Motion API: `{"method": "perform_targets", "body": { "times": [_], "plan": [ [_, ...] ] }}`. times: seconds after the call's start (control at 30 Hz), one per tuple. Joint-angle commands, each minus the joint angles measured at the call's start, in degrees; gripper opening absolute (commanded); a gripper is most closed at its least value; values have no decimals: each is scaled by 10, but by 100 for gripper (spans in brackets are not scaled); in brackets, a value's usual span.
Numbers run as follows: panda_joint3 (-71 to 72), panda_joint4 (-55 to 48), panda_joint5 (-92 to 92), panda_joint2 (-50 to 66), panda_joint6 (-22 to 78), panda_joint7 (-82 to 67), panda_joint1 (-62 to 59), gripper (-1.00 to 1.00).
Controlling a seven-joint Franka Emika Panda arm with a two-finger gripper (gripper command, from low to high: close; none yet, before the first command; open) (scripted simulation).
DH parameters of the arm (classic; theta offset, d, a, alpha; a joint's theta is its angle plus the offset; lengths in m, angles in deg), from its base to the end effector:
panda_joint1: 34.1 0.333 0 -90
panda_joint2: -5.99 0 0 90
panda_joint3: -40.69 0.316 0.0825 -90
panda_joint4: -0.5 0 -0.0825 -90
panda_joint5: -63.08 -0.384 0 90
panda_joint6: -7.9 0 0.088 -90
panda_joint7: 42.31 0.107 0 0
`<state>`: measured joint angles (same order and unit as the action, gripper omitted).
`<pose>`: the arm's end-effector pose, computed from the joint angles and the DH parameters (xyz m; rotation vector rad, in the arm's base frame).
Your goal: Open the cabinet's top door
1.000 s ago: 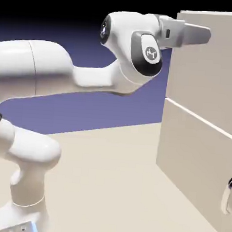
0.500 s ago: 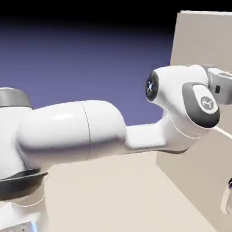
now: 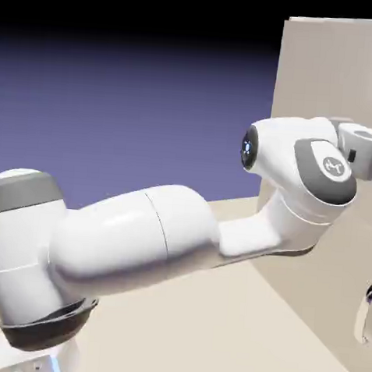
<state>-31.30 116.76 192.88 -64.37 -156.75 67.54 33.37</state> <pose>0.4603 -0.2471 0.5795 -1.7498 0.8302 -1.8208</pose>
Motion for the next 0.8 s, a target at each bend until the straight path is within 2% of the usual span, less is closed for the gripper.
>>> {"method": "perform_targets", "body": {
  "times": [0.0, 0.37, 0.77],
  "plan": [
    [13, 21, 11, -5, 17, 12, -17, -100],
    [158, 249, 29, -45, 188, 115, -218, -100],
    [397, 455, -133, -117, 375, 157, -396, -100]
  ]
}}
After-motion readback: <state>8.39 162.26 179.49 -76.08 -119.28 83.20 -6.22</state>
